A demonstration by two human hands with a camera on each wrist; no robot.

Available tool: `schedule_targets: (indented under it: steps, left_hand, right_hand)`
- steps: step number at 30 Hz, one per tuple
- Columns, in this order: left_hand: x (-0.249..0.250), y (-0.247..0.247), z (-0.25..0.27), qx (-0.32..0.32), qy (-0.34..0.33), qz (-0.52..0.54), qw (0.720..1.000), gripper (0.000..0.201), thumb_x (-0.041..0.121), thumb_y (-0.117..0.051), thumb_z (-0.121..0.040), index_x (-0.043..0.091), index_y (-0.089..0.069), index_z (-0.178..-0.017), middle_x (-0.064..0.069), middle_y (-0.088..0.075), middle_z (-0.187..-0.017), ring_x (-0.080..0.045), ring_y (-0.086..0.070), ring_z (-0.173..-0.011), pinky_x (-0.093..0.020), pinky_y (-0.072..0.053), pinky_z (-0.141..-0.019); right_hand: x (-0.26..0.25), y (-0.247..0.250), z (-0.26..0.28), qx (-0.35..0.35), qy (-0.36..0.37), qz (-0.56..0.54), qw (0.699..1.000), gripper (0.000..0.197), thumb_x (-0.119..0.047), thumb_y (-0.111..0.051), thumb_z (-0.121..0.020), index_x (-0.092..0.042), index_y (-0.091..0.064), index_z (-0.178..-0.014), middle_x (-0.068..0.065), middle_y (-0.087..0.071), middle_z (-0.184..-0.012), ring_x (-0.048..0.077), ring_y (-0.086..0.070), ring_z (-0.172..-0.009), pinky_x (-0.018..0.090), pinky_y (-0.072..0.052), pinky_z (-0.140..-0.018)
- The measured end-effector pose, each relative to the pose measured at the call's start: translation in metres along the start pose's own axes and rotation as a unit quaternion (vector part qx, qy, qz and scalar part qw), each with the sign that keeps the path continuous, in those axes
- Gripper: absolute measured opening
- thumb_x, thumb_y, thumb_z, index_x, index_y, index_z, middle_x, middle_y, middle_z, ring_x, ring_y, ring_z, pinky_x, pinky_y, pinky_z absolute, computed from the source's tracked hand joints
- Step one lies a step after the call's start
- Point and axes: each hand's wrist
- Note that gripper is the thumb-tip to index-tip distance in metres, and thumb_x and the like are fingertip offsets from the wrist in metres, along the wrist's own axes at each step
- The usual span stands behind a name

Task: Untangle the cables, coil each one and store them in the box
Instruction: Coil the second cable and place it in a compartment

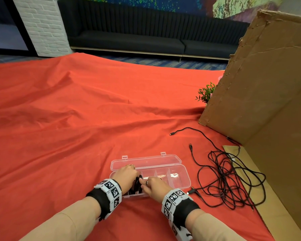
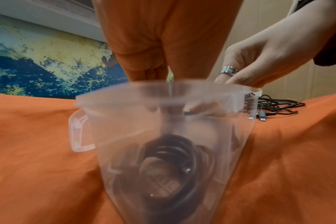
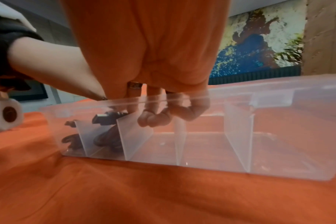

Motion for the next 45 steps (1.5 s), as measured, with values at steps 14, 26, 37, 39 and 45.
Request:
schedule_targets:
  steps: [14,26,37,39,45]
  left_hand:
    - [-0.024,-0.028,0.011,0.061,-0.009,0.045,0.997,0.046,0.004,-0.039,-0.091,0.023,-0.050,-0.132,0.000,-0.054,-0.127,-0.024,-0.044,-0.118,-0.035,-0.039,-0.097]
    - [-0.024,-0.026,0.015,0.095,0.000,0.038,0.995,0.041,0.008,-0.039,-0.093,0.018,-0.047,-0.132,-0.006,-0.059,-0.125,-0.023,-0.047,-0.118,-0.033,-0.036,-0.097]
    - [-0.029,-0.019,0.016,-0.027,-0.072,-0.172,0.982,0.041,0.016,-0.039,-0.089,0.029,-0.050,-0.126,-0.010,-0.039,-0.132,-0.030,-0.037,-0.123,-0.050,-0.027,-0.104]
    - [-0.031,-0.021,0.012,-0.061,-0.084,-0.226,0.969,0.044,0.018,-0.039,-0.091,0.035,-0.047,-0.131,-0.012,-0.037,-0.135,-0.032,-0.036,-0.125,-0.055,-0.023,-0.106]
    - [-0.021,-0.016,0.003,-0.090,-0.103,-0.286,0.948,0.037,0.025,-0.041,-0.096,0.032,-0.046,-0.132,-0.015,-0.038,-0.137,-0.036,-0.039,-0.123,-0.049,-0.029,-0.099]
  right_hand:
    - [-0.025,0.008,0.010,-0.002,0.007,0.137,0.991,0.039,-0.027,-0.031,-0.101,0.000,-0.058,-0.107,0.020,-0.063,-0.101,0.035,-0.061,-0.098,0.037,-0.045,-0.077]
    - [-0.012,-0.013,0.004,0.092,-0.015,-0.047,0.995,0.047,-0.047,-0.052,-0.089,-0.022,-0.054,-0.129,0.006,-0.068,-0.097,0.021,-0.063,-0.096,0.030,-0.047,-0.083]
    - [-0.021,0.000,0.008,0.049,0.015,0.148,0.988,0.038,-0.040,-0.041,-0.095,-0.017,-0.047,-0.125,0.017,-0.062,-0.110,0.034,-0.059,-0.104,0.038,-0.046,-0.077]
    - [-0.022,0.000,0.009,0.046,0.020,0.162,0.985,0.040,-0.040,-0.039,-0.096,-0.016,-0.044,-0.127,0.018,-0.061,-0.111,0.034,-0.059,-0.104,0.037,-0.044,-0.076]
    - [-0.020,0.000,0.008,0.036,0.026,0.163,0.986,0.041,-0.041,-0.037,-0.098,-0.013,-0.042,-0.128,0.020,-0.060,-0.110,0.036,-0.058,-0.104,0.039,-0.046,-0.078]
Point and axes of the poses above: each hand's wrist, its own z-axis away from the middle knuckle, its own y-axis out of the back of the hand, x = y × z
